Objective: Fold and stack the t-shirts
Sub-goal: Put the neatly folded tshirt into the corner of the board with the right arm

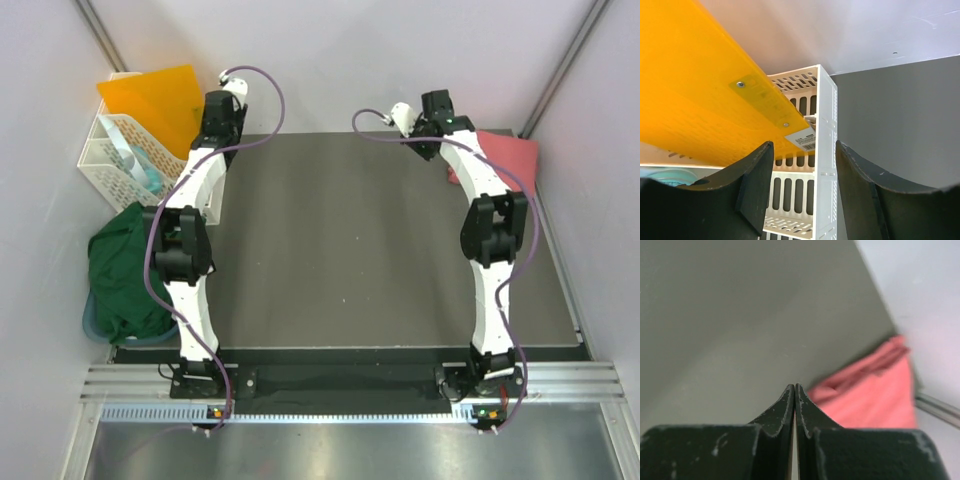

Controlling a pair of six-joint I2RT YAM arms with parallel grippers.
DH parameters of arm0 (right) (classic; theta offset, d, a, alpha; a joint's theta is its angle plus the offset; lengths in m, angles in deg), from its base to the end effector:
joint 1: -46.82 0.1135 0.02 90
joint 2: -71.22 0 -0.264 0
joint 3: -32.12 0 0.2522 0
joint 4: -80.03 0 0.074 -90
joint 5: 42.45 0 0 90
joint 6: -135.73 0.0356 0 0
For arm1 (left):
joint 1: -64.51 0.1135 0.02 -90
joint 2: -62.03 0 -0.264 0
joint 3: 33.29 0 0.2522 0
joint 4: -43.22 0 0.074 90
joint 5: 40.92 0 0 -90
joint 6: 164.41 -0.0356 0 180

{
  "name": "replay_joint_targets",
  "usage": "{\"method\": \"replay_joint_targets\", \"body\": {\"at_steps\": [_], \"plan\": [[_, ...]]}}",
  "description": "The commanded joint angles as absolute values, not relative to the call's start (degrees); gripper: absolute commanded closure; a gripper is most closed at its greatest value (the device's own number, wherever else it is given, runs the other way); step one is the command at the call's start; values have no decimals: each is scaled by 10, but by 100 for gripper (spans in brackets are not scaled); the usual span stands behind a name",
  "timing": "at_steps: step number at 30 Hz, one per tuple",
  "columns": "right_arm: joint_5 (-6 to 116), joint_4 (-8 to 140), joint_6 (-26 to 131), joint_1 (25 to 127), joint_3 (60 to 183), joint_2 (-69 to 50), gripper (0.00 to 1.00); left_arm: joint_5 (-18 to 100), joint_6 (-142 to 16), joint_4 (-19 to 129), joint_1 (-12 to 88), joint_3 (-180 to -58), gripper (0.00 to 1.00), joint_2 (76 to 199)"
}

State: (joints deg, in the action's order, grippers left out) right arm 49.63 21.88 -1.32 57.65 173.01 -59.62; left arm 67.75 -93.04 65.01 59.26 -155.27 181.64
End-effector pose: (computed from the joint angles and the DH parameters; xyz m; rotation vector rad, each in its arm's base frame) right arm 0.5048 0.0979 0.2757 -1.1879 2.1135 -0.2467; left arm 0.5030 -0.0348 0.3176 0.1774 1.9105 0.4683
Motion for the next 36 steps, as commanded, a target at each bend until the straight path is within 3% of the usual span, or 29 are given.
{"method": "replay_joint_targets", "body": {"at_steps": [1,24,36], "plan": [[513,205,52,571,1742,-660,100,670,-942,630,589,-1569,43,1798],[320,366,64,502,1683,-727,100,655,-970,640,584,-1546,43,1772],[299,440,42,454,1410,-549,100,645,-970,630,584,-1529,43,1760]]}}
